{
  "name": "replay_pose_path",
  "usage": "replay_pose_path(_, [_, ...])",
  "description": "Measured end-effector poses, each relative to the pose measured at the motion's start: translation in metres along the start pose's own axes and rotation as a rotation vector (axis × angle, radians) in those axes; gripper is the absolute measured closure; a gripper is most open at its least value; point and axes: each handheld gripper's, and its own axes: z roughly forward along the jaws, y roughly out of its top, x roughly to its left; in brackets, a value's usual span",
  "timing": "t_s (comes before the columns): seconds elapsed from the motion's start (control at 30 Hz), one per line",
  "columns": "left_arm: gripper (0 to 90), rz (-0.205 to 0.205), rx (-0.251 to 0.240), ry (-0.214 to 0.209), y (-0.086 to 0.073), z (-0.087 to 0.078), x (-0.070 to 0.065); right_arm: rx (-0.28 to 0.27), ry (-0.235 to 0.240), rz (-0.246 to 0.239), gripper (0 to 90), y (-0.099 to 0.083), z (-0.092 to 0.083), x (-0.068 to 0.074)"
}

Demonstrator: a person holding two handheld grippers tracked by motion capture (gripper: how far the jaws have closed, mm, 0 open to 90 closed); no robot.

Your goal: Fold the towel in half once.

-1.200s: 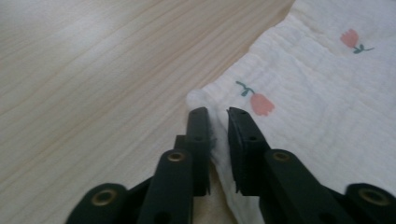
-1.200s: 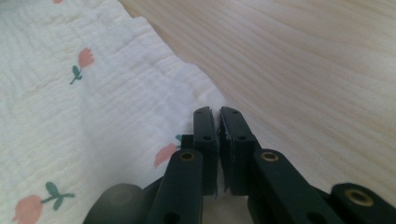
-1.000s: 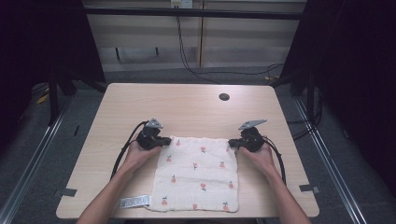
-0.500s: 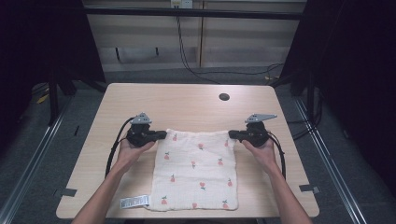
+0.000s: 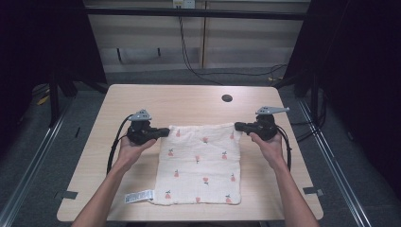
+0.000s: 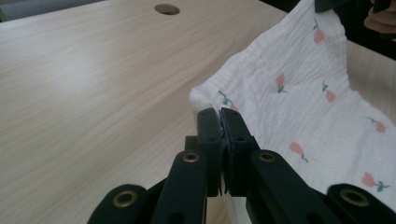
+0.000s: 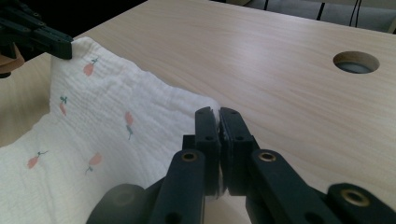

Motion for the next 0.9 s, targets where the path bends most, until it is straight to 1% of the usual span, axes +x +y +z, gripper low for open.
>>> replay_pose_path(0.03, [88.0, 0.006, 0.001, 0.006, 0.003, 0.000, 0.000, -0.003, -0.001, -0.006, 87.2, 0.003, 0.000, 0.000])
replay_pose_path(0.1, [88.0, 0.012, -0.007, -0.006, 0.010, -0.001, 0.001, -0.011, -0.008, -0.019, 87.2, 0.009, -0.002, 0.000])
replay_pose_path(0.17, [88.0, 0.027, -0.003, 0.003, 0.015, -0.003, 0.000, -0.032, -0.009, -0.017, 87.2, 0.016, -0.006, 0.000])
replay_pose_path(0.23, [88.0, 0.037, -0.018, 0.001, 0.018, -0.007, -0.002, -0.061, -0.004, -0.018, 87.3, 0.020, -0.009, 0.001])
replay_pose_path(0.27, [88.1, 0.037, -0.029, 0.000, 0.017, -0.009, -0.003, -0.071, 0.005, -0.023, 87.4, 0.022, -0.011, 0.003])
replay_pose_path(0.3, [88.1, 0.042, -0.021, 0.001, 0.016, -0.010, -0.005, -0.069, 0.011, -0.034, 87.4, 0.022, -0.012, 0.005])
replay_pose_path(0.37, [88.1, 0.047, -0.007, 0.006, 0.010, -0.009, -0.007, -0.045, 0.010, -0.051, 87.4, 0.020, -0.010, 0.008])
replay_pose_path(0.4, [88.1, 0.062, -0.003, 0.030, 0.007, -0.008, -0.008, -0.036, 0.014, -0.055, 87.4, 0.018, -0.009, 0.009])
replay_pose_path(0.43, [88.1, 0.062, -0.015, 0.041, 0.004, -0.008, -0.009, -0.030, 0.014, -0.056, 87.4, 0.015, -0.008, 0.010])
replay_pose_path(0.47, [88.1, 0.051, -0.020, 0.025, 0.001, -0.008, -0.009, -0.024, 0.015, -0.058, 87.4, 0.013, -0.007, 0.011])
replay_pose_path(0.53, [88.1, 0.064, -0.010, 0.015, -0.002, -0.008, -0.013, -0.020, 0.032, -0.056, 87.4, 0.011, -0.007, 0.014])
replay_pose_path(0.57, [88.1, 0.073, -0.007, 0.014, -0.002, -0.009, -0.015, -0.020, 0.037, -0.066, 87.4, 0.011, -0.008, 0.016])
replay_pose_path(0.63, [88.0, 0.074, -0.024, -0.006, -0.001, -0.014, -0.019, -0.025, 0.050, -0.080, 87.4, 0.012, -0.011, 0.020])
replay_pose_path(0.77, [88.0, 0.096, -0.031, -0.013, 0.000, -0.024, -0.027, -0.021, 0.047, -0.100, 87.2, 0.013, -0.018, 0.025])
replay_pose_path(0.8, [88.0, 0.101, -0.026, -0.016, -0.001, -0.025, -0.029, -0.025, 0.041, -0.104, 87.2, 0.011, -0.020, 0.026])
replay_pose_path(0.83, [88.0, 0.104, -0.025, -0.022, -0.003, -0.025, -0.030, -0.026, 0.046, -0.102, 87.2, 0.009, -0.022, 0.026])
replay_pose_path(0.9, [87.9, 0.109, -0.013, -0.015, -0.007, -0.024, -0.030, -0.018, 0.047, -0.099, 87.2, 0.005, -0.024, 0.025])
